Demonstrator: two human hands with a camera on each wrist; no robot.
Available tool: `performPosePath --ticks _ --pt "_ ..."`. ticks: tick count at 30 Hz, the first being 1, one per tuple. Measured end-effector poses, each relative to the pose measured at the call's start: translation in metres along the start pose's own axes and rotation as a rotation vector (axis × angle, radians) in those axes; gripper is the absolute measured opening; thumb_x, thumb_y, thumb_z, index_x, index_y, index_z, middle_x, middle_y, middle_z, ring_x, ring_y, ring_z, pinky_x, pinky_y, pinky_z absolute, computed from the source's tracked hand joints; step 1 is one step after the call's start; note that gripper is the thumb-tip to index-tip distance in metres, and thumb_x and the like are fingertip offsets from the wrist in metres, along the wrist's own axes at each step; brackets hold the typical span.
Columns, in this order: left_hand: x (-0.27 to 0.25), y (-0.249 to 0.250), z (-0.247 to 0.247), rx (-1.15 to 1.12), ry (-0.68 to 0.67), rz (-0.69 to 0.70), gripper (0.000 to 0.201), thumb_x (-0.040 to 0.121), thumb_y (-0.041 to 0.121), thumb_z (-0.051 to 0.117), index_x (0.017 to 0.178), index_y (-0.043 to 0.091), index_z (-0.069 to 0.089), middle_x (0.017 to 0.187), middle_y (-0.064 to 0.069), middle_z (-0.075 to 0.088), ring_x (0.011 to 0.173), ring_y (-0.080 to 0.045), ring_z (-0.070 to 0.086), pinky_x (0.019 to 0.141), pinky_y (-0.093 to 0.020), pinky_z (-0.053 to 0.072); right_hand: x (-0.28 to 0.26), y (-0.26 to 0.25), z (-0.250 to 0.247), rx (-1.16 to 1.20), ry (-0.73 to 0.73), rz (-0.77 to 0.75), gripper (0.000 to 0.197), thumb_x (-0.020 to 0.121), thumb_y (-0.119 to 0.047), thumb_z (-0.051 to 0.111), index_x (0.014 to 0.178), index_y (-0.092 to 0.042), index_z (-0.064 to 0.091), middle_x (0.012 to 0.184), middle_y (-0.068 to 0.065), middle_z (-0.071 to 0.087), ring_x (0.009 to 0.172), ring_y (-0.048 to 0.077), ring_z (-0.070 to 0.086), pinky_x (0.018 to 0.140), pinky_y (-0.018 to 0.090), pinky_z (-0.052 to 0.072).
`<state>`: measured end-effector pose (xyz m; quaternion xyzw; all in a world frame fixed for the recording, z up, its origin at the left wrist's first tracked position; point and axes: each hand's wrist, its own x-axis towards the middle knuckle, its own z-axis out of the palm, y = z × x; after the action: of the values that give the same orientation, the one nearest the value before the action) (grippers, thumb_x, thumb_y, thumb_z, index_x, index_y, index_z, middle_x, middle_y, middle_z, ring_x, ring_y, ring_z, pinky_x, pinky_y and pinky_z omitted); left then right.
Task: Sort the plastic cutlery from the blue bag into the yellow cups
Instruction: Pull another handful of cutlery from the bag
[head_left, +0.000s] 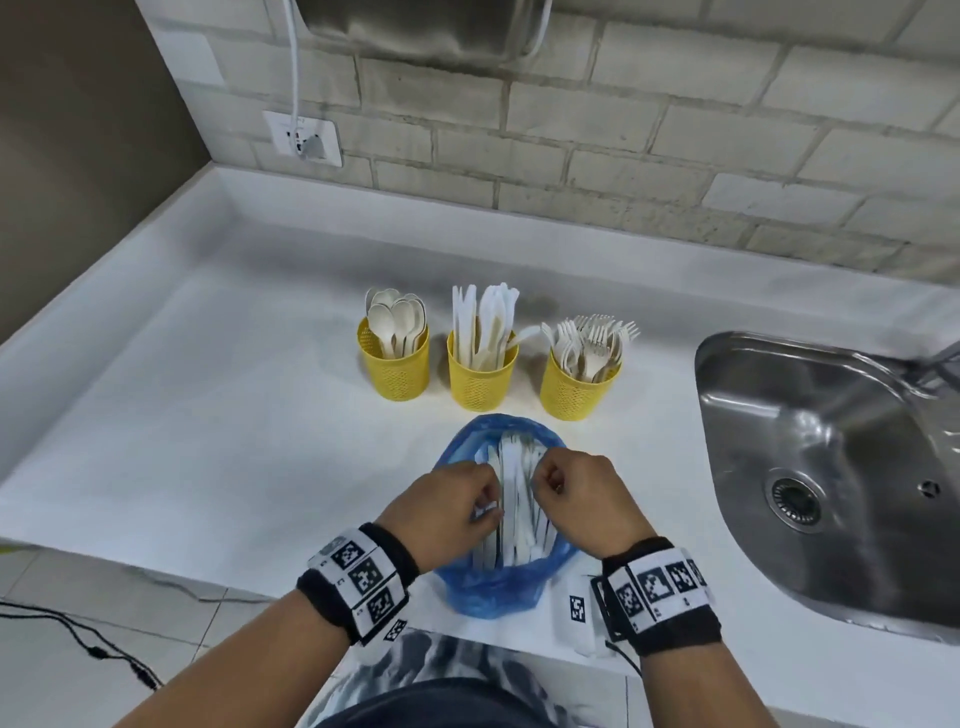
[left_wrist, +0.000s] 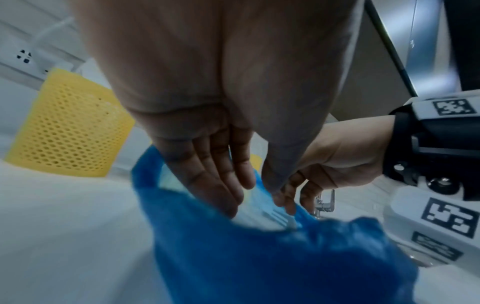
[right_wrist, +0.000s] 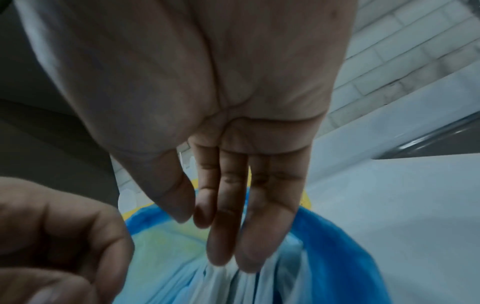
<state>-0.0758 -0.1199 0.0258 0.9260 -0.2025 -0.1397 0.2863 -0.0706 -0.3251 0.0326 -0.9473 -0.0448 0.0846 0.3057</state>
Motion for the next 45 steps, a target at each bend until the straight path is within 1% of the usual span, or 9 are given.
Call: performPosePath --ticks 9,11,13,16,23,29,34,38,45 --pt "0.002 -0.024 0.013 0.078 -0.106 -0.114 0.027 0.097 0.043 0.057 0.109 0.018 0.058 0.115 -0.004 0.059 0.100 -0.023 0.061 0.088 -0.035 0.049 -0.024 -0.003 0.014 -0.115 -0.113 0.359 0.041 0.095 -0.026 0.056 0.057 -0.013 0.051 0.059 0.001 0.055 0.066 0.022 0.059 0.050 0.026 0.032" --pt "0.005 -0.025 0.017 0.101 -0.086 -0.147 0.035 0.098 0.047 0.056 0.112 0.015 0.058 0.115 -0.006 0.061 0.101 -0.025 0.062 0.089 -0.038 0.051 -0.024 -0.005 0.021 -0.102 -0.060 0.401 0.033 0.096 -0.027 0.057 0.066 -0.012 0.055 0.066 0.003 0.058 0.074 0.027 0.062 0.053 0.027 0.036" --pt "0.005 -0.024 0.022 0.094 -0.047 -0.180 0.045 0.096 0.051 0.056 0.118 0.011 0.057 0.115 -0.008 0.066 0.102 -0.027 0.064 0.087 -0.038 0.052 -0.024 -0.009 0.027 -0.054 0.001 0.438 0.022 0.095 -0.028 0.059 0.095 -0.007 0.061 0.089 0.011 0.067 0.091 0.032 0.066 0.068 0.030 0.046" --pt "0.007 -0.014 0.026 0.044 0.022 -0.207 0.049 0.093 0.054 0.061 0.116 0.011 0.058 0.109 -0.008 0.069 0.101 -0.026 0.065 0.080 -0.032 0.051 -0.027 -0.014 0.037 -0.030 0.054 0.440 0.033 0.093 -0.016 0.063 0.121 -0.001 0.054 0.111 0.018 0.067 0.105 0.037 0.065 0.083 0.036 0.051" --pt "0.025 0.000 0.039 0.002 0.108 -0.311 0.064 0.081 0.068 0.061 0.111 0.012 0.064 0.102 -0.007 0.069 0.093 -0.023 0.068 0.076 -0.032 0.054 -0.034 -0.033 0.052 -0.004 0.148 0.327 0.018 0.086 0.004 0.054 0.101 -0.006 0.053 0.102 0.015 0.062 0.091 0.034 0.061 0.072 0.036 0.046" --pt "0.031 -0.003 0.031 -0.089 0.074 -0.358 0.035 0.083 0.034 0.074 0.109 0.011 0.067 0.105 -0.006 0.071 0.099 -0.023 0.067 0.077 -0.027 0.047 -0.033 -0.028 0.050 0.062 0.120 0.407 0.025 0.082 0.003 0.060 0.102 -0.008 0.048 0.098 0.016 0.066 0.094 0.036 0.064 0.072 0.033 0.047" --pt "0.032 -0.009 0.031 -0.178 0.061 -0.356 0.031 0.080 0.032 0.077 0.103 0.014 0.070 0.099 -0.001 0.073 0.092 -0.018 0.067 0.073 -0.026 0.047 -0.022 -0.030 0.055 0.109 0.162 0.448 0.042 0.092 -0.020 0.068 0.122 -0.002 0.045 0.113 0.018 0.065 0.104 0.036 0.064 0.081 0.038 0.052" --pt "0.033 -0.008 0.034 -0.154 0.053 -0.376 0.035 0.074 0.035 0.080 0.102 0.017 0.070 0.097 -0.001 0.074 0.093 -0.020 0.070 0.076 -0.031 0.055 -0.017 -0.033 0.062 0.105 0.132 0.420 0.059 0.085 -0.009 0.070 0.135 -0.005 0.039 0.122 0.019 0.061 0.112 0.037 0.062 0.089 0.039 0.053" --pt "0.037 -0.015 0.027 -0.255 0.008 -0.442 0.042 0.074 0.021 0.081 0.111 0.009 0.066 0.104 -0.002 0.071 0.098 -0.019 0.067 0.075 -0.025 0.047 -0.021 -0.036 0.056 0.232 0.108 0.381 0.062 0.083 -0.006 0.071 0.135 -0.010 0.036 0.107 0.002 0.057 0.094 0.023 0.058 0.076 0.026 0.041"
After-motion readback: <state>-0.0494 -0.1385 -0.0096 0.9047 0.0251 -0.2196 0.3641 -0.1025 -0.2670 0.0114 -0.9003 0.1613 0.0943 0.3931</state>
